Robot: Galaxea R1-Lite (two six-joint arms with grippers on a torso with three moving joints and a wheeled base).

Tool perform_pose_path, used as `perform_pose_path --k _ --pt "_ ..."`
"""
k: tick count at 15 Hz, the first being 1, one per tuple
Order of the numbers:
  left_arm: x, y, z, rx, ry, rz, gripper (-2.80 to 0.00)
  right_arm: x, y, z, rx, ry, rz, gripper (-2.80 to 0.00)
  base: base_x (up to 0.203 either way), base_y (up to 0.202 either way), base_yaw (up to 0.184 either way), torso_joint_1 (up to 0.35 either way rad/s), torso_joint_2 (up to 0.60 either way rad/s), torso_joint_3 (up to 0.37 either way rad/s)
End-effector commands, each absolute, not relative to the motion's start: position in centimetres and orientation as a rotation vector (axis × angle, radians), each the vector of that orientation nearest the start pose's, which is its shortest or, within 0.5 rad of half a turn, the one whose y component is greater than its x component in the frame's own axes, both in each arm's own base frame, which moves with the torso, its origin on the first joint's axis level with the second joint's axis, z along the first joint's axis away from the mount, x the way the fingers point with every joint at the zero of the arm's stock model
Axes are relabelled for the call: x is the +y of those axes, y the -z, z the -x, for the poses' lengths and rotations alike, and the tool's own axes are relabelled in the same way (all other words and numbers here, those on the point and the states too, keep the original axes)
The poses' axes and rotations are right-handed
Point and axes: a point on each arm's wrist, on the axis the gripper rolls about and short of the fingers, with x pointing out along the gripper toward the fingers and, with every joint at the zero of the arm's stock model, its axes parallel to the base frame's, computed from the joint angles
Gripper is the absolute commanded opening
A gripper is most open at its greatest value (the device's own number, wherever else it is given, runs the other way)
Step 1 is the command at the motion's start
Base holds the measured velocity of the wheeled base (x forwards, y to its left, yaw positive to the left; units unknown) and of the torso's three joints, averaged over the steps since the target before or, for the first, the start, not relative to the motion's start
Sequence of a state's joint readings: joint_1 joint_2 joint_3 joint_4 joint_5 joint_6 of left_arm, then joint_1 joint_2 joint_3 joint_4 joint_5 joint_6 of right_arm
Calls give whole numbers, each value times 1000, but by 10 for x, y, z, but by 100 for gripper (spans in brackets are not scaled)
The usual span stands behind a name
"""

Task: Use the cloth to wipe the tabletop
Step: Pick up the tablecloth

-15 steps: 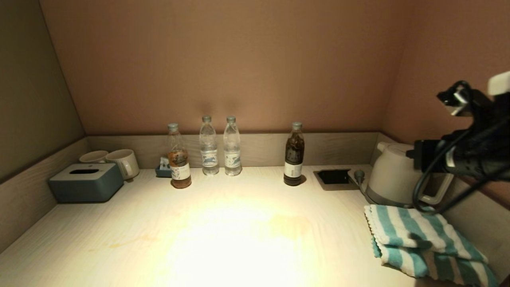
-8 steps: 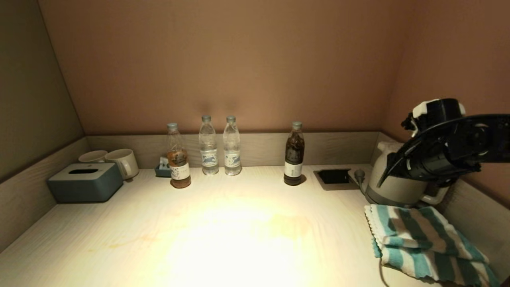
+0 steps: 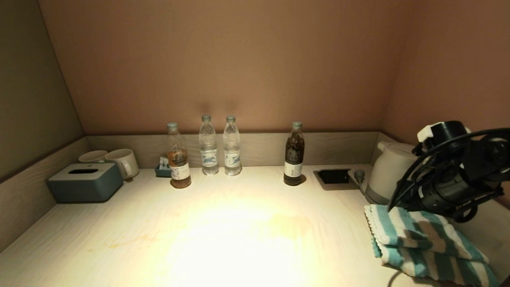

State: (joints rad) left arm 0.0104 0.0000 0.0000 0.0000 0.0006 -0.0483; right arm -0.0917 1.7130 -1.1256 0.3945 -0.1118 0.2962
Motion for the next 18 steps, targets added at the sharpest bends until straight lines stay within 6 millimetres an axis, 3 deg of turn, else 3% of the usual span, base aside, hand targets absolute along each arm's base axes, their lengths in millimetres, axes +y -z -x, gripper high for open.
perform_pose_path --k 1,2,7,18 --pt "0 -76 23 1 -12 49 -280 -33 -176 -270 961 356 -278 -280 0 0 0 0 0 0" --pt "0 -76 23 1 -12 49 -280 -39 -170 -267 982 378 -291 0 0 0 0 0 0 0" --pt "0 -76 23 1 -12 49 -280 -50 -160 -265 1007 436 -347 0 0 0 0 0 0 0" --pt "0 -76 23 1 -12 49 -280 -61 -127 -286 1071 552 -553 0 0 0 0 0 0 0"
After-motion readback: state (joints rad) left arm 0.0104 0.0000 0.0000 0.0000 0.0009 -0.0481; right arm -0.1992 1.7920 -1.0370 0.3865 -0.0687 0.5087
